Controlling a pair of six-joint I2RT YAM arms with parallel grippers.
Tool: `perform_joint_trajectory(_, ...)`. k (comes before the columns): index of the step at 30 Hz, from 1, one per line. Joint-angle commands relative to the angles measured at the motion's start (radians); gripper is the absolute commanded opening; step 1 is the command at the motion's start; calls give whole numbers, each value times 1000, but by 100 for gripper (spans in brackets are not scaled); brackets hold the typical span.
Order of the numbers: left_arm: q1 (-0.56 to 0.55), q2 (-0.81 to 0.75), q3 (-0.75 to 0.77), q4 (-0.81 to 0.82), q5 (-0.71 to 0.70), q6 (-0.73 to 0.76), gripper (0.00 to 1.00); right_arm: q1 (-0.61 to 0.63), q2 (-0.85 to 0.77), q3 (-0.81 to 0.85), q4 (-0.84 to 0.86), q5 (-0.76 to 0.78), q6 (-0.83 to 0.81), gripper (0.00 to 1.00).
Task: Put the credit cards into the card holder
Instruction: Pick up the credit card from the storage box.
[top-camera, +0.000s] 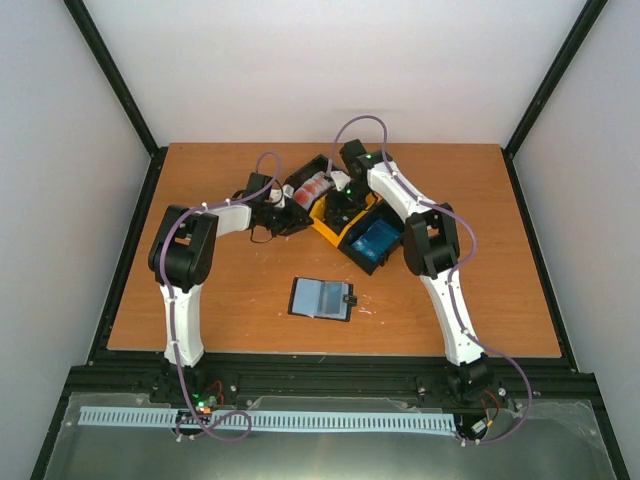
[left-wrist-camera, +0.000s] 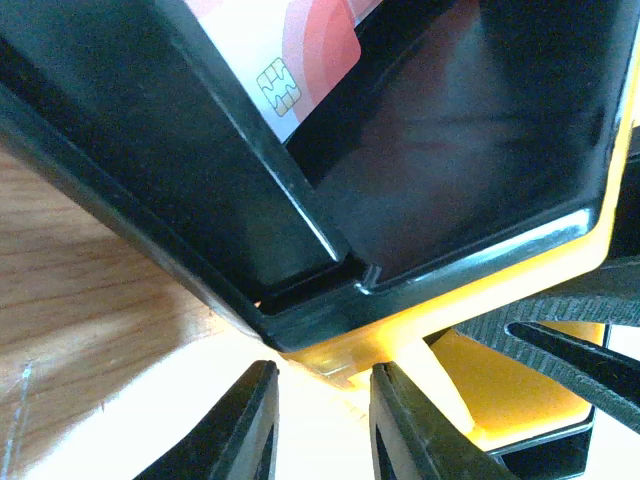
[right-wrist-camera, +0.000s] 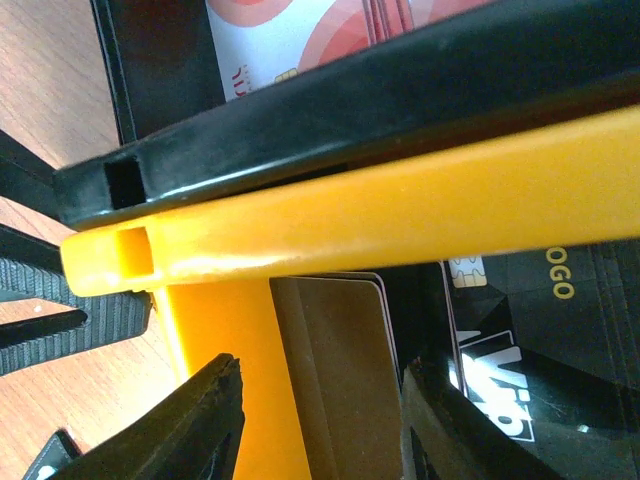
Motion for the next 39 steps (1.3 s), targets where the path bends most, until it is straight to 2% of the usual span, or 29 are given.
perform_joint_trajectory(1, -5, 33, 33, -8, -37, -6, 28, 22, -32, -21, -81, -100, 1, 43)
perform_joint_trajectory(31, -4, 34, 43, -23, -41, 23, 28, 38, -103, -184, -115, -69, -37, 40)
perform_joint_trajectory(39, -4, 34, 41, -23, -45, 23, 28, 38, -85, -77, -97, 3, -19, 23)
